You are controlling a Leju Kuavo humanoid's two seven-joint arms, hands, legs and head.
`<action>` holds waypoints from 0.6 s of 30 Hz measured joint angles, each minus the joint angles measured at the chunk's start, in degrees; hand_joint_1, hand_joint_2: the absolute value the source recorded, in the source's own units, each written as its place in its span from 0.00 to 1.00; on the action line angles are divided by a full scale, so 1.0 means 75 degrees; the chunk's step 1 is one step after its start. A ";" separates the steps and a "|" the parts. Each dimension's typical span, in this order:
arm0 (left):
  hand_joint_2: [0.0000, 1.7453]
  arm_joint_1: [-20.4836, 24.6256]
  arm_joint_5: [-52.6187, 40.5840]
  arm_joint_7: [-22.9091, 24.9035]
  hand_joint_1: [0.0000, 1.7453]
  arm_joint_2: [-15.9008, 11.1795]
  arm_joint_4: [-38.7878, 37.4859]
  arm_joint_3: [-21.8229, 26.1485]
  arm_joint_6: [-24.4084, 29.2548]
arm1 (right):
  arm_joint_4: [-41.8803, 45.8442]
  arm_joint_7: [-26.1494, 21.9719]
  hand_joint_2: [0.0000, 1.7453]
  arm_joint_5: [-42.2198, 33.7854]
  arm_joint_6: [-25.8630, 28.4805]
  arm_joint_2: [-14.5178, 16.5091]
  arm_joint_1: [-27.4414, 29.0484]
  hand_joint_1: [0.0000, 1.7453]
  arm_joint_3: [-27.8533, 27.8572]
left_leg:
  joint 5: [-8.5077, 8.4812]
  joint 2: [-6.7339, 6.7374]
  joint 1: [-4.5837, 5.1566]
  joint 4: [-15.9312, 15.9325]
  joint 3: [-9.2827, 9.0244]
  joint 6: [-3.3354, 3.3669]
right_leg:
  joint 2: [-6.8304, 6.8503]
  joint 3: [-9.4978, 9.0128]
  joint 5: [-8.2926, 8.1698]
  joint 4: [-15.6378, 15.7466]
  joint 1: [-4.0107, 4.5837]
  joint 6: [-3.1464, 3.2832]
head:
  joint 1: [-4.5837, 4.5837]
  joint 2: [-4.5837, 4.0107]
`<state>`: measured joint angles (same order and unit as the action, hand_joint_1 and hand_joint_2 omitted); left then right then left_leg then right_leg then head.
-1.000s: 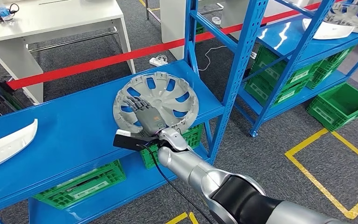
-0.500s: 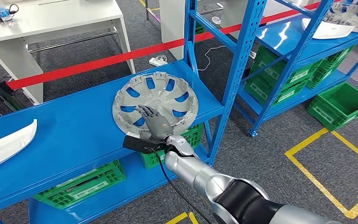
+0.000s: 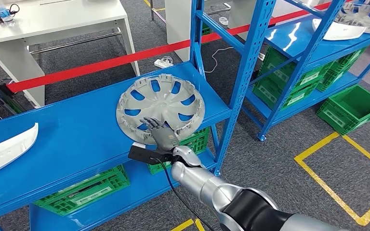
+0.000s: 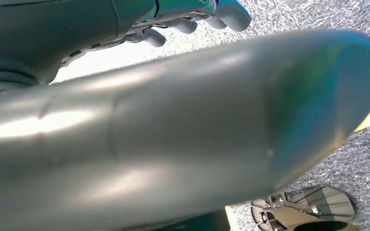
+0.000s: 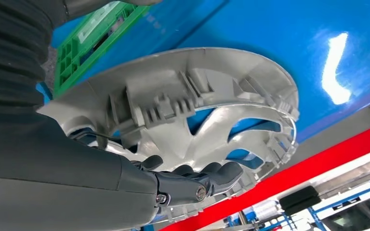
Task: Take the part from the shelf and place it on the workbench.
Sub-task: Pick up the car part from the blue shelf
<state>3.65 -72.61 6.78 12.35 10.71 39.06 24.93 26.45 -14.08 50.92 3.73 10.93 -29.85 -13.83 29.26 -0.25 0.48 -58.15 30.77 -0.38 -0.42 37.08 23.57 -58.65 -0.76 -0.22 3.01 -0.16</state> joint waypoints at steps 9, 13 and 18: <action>0.00 -0.0001 0.0011 0.0031 0.00 0.0005 0.0000 0.0003 -0.0004 | 0.0009 0.0729 1.00 0.0546 0.0242 -0.0001 0.0051 0.00 0.0000 | 0.0000 0.0000 0.0000 0.0000 -0.0001 0.0000 | 0.0000 -0.0002 0.0000 0.0000 0.0000 0.0000 | -0.0001 0.0001; 0.00 -0.0001 0.0040 0.0029 0.00 0.0005 0.0000 0.0003 0.0004 | 0.0093 0.1232 1.00 0.0811 0.0351 -0.0007 0.0074 0.00 -0.0023 | 0.0000 0.0000 0.0001 0.0000 -0.0003 0.0000 | 0.0000 -0.0003 0.0000 0.0000 0.0000 0.0000 | -0.0001 -0.0001; 0.00 -0.0008 0.0041 0.0033 0.00 0.0005 0.0000 0.0003 0.0004 | 0.0298 0.1802 1.00 0.1111 0.0599 -0.0085 0.0170 0.00 -0.0030 | 0.0000 -0.0001 0.0001 0.0000 -0.0005 0.0000 | 0.0000 -0.0002 -0.0001 0.0000 -0.0001 -0.0001 | 0.0000 0.0001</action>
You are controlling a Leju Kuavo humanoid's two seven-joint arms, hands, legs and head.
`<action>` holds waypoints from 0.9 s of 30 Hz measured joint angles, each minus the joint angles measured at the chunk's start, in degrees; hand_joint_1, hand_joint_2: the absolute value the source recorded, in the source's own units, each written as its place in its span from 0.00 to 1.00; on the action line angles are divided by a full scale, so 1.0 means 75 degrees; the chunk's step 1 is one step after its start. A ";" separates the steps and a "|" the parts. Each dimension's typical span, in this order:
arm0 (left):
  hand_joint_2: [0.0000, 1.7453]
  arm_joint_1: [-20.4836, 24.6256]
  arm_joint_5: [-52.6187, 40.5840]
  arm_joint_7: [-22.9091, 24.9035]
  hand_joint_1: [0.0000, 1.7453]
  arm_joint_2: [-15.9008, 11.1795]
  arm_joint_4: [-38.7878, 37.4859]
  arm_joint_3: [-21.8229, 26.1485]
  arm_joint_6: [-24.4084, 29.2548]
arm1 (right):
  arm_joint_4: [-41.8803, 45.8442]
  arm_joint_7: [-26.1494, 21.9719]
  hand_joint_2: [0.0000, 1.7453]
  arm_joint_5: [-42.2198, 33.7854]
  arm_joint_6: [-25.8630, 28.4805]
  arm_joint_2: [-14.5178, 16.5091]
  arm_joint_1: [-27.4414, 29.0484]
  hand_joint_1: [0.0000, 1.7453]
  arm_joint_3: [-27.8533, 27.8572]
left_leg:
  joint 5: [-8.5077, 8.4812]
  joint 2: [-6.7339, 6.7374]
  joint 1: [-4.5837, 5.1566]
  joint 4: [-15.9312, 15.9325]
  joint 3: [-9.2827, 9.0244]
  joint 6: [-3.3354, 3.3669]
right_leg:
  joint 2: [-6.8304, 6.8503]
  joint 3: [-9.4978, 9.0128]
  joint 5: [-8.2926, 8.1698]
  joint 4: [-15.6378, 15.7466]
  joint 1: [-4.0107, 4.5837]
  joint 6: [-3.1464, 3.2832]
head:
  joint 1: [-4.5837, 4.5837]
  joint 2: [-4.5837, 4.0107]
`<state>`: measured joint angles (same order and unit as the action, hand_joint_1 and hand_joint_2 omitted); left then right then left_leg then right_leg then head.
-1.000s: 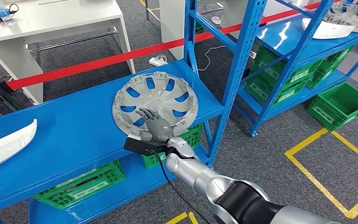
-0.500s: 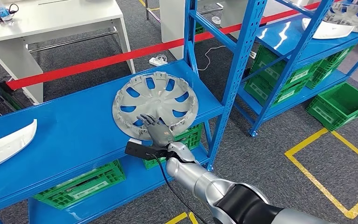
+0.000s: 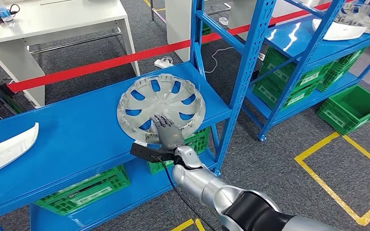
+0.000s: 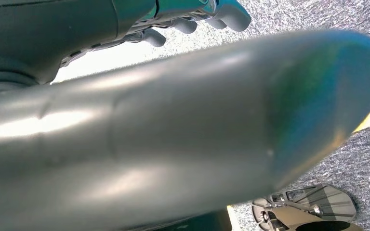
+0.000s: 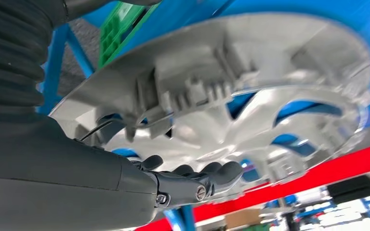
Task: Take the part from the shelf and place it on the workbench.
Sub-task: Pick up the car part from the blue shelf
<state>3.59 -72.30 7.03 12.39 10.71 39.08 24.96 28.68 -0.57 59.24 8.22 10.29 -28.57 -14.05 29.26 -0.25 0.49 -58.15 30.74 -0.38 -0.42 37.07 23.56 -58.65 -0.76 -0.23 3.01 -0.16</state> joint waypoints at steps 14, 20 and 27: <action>0.00 0.0002 -0.0014 0.0067 0.00 -0.0003 0.0000 0.0000 0.0020 | 0.0368 0.0254 1.00 0.0184 -0.0191 -0.0232 0.0106 0.31 0.0058 | 0.0001 0.0002 0.0000 0.0000 0.0003 0.0000 | 0.0000 0.0006 0.0000 0.0000 0.0001 0.0000 | -0.0001 -0.0001; 0.00 0.0002 -0.0090 0.0034 0.00 -0.0003 0.0000 0.0000 0.0029 | 0.0389 0.0144 1.00 0.0159 -0.0360 -0.0284 0.0126 0.99 0.0117 | 0.0000 0.0001 0.0000 0.0000 -0.0001 0.0000 | -0.0001 0.0002 0.0000 0.0000 0.0001 0.0000 | -0.0001 -0.0001; 0.00 0.0003 -0.0144 0.0050 0.00 0.0000 0.0000 0.0000 0.0122 | 0.0494 0.0038 1.00 0.0132 -0.0642 -0.0353 0.0195 1.00 0.0188 | 0.0001 -0.0001 0.0000 0.0000 -0.0006 0.0000 | 0.0000 -0.0009 0.0000 0.0001 0.0000 0.0000 | 0.0000 0.0000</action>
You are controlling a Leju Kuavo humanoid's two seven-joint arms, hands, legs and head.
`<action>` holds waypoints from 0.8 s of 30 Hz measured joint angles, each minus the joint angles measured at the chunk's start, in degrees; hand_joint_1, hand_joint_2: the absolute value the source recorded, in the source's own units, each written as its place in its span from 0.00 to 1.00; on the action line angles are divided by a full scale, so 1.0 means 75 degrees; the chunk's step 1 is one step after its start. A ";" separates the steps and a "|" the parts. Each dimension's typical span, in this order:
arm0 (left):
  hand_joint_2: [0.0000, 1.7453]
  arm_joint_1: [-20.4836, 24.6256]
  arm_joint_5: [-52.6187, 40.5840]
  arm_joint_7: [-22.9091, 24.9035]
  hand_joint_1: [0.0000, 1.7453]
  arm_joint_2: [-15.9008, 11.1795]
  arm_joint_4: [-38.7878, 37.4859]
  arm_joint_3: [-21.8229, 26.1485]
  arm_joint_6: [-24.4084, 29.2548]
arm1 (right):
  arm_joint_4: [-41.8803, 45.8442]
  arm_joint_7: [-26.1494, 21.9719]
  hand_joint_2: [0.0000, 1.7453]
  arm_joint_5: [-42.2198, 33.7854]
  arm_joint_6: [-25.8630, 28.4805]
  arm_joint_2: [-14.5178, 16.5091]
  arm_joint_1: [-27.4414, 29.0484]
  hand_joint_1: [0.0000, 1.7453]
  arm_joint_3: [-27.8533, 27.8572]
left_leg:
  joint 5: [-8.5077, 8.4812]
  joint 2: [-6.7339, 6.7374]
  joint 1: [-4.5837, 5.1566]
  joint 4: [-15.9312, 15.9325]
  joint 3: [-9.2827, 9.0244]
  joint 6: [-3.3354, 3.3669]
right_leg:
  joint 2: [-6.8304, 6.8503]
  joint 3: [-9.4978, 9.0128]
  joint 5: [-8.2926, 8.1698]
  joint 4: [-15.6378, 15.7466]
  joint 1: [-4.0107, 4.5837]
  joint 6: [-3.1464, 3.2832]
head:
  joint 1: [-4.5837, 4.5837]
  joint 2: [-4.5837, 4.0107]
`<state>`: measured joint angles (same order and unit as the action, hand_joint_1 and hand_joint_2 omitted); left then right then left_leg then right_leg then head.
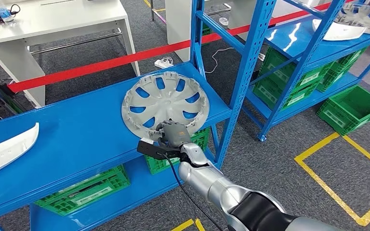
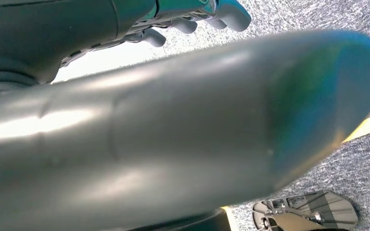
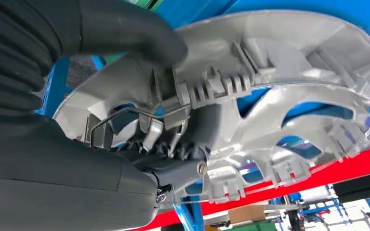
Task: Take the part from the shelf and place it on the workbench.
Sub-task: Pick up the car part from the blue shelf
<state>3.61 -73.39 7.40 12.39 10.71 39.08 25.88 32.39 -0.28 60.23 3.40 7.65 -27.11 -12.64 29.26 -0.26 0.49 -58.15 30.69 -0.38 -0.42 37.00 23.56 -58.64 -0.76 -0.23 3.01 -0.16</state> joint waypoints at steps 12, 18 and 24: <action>0.00 0.0007 0.0144 -0.0055 0.00 0.0000 0.0000 0.0017 0.0111 | 0.0025 -0.0154 1.00 0.0079 -0.0387 -0.0026 -0.0112 1.00 0.0025 | 0.0001 0.0001 -0.0001 0.0000 0.0000 0.0001 | 0.0000 -0.0004 0.0001 0.0000 0.0001 -0.0001 | 0.0000 0.0001; 0.25 0.0008 0.0252 -0.0288 0.00 0.0000 0.0000 0.0042 0.0117 | 0.0021 -0.0309 1.00 0.0106 -0.0419 -0.0026 -0.0130 1.00 0.0025 | 0.0000 0.0003 -0.0002 0.0000 0.0000 0.0000 | -0.0001 -0.0002 0.0000 -0.0001 0.0001 -0.0001 | -0.0001 -0.0001; 1.00 0.0009 0.0339 -0.0537 0.00 0.0002 0.0005 0.0077 0.0592 | 0.0021 -0.0472 1.00 0.0128 -0.0284 -0.0039 -0.0112 1.00 0.0025 | 0.0001 0.0003 -0.0001 0.0000 0.0001 0.0000 | -0.0002 0.0003 0.0001 0.0000 0.0002 -0.0001 | 0.0000 0.0000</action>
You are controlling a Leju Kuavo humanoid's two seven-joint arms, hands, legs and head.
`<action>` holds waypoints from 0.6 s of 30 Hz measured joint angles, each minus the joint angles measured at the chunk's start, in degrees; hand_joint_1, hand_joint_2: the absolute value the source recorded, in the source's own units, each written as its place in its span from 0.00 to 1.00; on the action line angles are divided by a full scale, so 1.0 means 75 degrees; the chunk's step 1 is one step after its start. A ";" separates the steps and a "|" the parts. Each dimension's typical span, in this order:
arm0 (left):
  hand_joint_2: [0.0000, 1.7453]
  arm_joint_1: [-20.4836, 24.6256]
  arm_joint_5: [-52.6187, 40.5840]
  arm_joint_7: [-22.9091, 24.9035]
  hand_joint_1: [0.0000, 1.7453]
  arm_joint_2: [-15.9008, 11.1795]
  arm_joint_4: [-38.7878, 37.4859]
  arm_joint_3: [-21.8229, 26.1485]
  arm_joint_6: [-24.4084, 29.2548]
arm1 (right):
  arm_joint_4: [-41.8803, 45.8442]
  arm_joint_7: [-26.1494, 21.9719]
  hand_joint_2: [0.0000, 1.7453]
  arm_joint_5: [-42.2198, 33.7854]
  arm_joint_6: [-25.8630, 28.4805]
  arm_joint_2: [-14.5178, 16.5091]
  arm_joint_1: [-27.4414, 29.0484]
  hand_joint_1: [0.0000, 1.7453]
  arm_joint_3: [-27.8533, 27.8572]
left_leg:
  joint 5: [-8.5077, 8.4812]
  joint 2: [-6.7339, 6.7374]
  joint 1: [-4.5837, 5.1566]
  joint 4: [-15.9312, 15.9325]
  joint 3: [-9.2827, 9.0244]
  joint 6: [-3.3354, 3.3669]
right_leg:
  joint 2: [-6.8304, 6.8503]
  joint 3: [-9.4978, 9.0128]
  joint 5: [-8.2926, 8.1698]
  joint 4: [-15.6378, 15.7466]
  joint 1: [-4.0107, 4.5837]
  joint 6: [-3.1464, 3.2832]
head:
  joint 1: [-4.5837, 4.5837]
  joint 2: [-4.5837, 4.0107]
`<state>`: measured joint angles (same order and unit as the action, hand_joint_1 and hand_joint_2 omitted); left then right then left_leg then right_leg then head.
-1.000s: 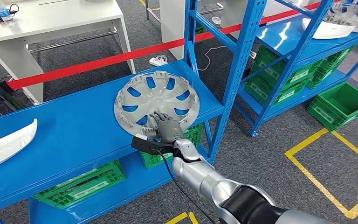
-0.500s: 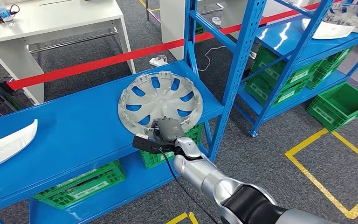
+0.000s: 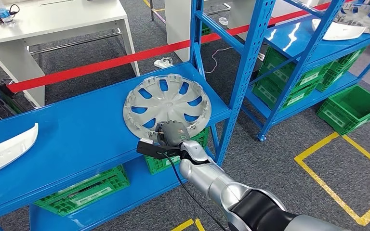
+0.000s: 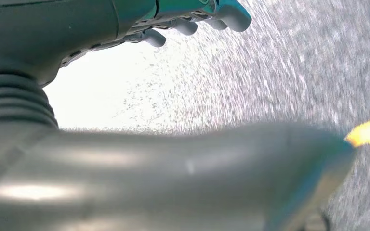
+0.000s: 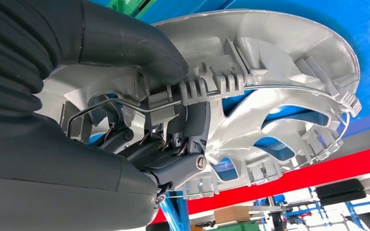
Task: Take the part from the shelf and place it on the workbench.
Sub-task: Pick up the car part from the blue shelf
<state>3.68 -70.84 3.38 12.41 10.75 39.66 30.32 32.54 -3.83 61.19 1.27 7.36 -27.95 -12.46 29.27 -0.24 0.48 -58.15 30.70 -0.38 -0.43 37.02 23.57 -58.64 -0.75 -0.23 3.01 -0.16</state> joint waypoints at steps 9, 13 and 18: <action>1.00 0.0023 -0.0332 -0.0121 0.00 0.0012 0.0007 0.0089 0.0427 | 0.0012 -0.0131 1.00 0.0052 0.0125 -0.0037 0.0036 1.00 0.0000 | 0.0000 0.0001 0.0000 0.0000 0.0000 0.0000 | 0.0000 0.0000 0.0000 0.0000 0.0000 0.0000 | -0.0001 0.0001; 1.00 0.0035 -0.0470 -0.0127 0.00 0.0023 0.0007 0.0084 0.0484 | 0.0131 -0.0189 1.00 0.0095 0.0542 -0.0072 0.0175 1.00 0.0002 | 0.0000 -0.0002 0.0000 0.0000 0.0004 0.0000 | 0.0001 0.0006 0.0000 0.0000 0.0000 0.0000 | 0.0000 0.0000; 1.00 0.0019 -0.0584 -0.0159 0.00 0.0050 0.0004 0.0073 0.0493 | 0.0515 -0.0104 1.00 0.0445 0.1476 -0.0130 0.0366 1.00 0.0020 | -0.0001 -0.0002 0.0001 0.0000 0.0011 0.0000 | 0.0002 0.0016 0.0000 -0.0001 -0.0002 0.0000 | -0.0001 -0.0001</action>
<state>3.83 -75.22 2.19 12.78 10.78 40.21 34.01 36.41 -4.60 64.52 12.34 6.38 -25.20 -12.31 29.26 -0.25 0.49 -58.15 30.78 -0.38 -0.42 37.14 23.57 -58.65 -0.76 -0.23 3.00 -0.16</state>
